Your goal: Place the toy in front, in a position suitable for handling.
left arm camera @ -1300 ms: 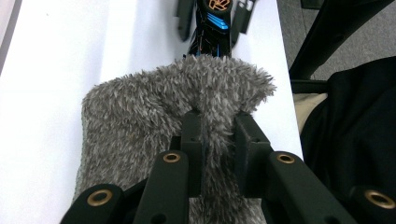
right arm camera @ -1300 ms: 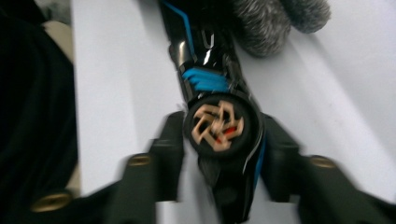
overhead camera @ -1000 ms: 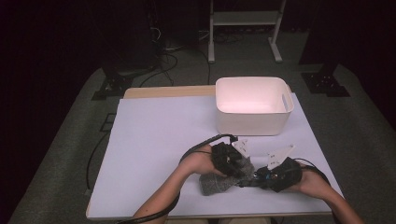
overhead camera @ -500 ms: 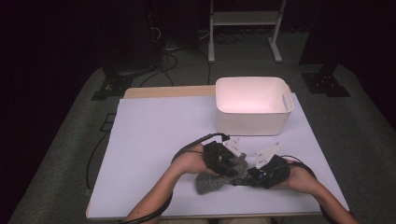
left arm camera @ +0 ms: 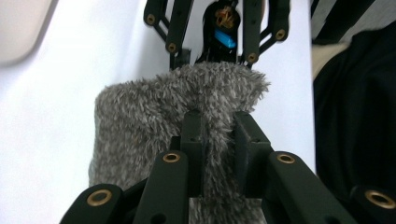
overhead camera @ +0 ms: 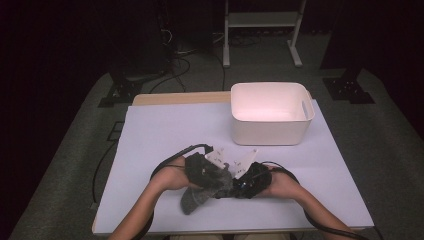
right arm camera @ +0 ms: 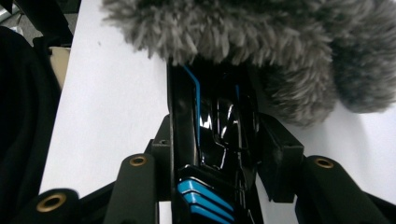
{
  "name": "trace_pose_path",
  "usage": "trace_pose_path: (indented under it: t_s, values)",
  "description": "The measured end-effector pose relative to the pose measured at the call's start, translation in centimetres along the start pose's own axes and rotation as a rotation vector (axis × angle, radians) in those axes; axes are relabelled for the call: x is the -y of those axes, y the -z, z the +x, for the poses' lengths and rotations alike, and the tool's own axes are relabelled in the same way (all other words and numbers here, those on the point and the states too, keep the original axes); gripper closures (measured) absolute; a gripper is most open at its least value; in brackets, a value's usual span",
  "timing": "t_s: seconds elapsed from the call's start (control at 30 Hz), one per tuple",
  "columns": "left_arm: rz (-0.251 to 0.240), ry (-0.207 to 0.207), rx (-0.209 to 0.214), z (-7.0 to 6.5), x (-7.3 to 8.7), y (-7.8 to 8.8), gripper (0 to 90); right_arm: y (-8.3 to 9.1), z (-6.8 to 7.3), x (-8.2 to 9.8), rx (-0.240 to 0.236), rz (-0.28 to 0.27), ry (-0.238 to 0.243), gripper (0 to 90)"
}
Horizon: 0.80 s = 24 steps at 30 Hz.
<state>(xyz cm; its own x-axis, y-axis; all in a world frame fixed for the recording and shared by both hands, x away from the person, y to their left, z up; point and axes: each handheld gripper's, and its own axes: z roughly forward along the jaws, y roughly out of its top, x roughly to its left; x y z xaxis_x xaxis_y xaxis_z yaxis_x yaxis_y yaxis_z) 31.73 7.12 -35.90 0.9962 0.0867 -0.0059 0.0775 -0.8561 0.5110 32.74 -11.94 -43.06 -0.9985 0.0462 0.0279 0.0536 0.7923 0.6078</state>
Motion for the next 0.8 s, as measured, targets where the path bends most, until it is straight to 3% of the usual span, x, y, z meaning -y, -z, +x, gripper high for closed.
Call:
trace_pose_path:
  t_s: [0.13,0.3,0.43,0.5,0.53,0.57,0.6,0.8]
  values:
    - [-0.021,0.016,0.001,0.0,0.9,0.0,76.1,-0.2,-0.1,-0.1,-0.002,-0.009,-0.011,54.6]
    - [-0.022,0.021,0.003,0.0,0.9,-0.1,76.1,0.9,0.2,1.1,0.033,-0.043,-0.043,44.5]
    - [-0.019,0.017,0.002,0.0,0.8,-0.2,76.1,2.2,0.6,3.1,0.047,-0.077,-0.080,47.3]
    - [-0.011,0.009,-0.001,0.0,0.3,-0.3,76.1,2.5,0.7,4.0,0.053,-0.085,-0.094,55.9]
    - [-0.011,0.009,-0.001,0.0,0.3,-0.3,76.2,2.5,0.7,4.0,0.053,-0.085,-0.094,55.9]
    - [-0.006,0.000,0.001,0.0,0.0,-0.4,76.2,2.6,0.7,4.4,0.053,-0.093,-0.100,63.4]
    - [-0.007,-0.006,-0.002,0.0,-0.3,-0.5,76.2,2.7,0.8,4.7,0.053,-0.103,-0.097,65.5]
    - [-0.003,-0.080,0.033,-0.4,-4.2,-2.7,76.3,2.5,1.2,4.6,0.082,-0.113,-0.075,65.1]
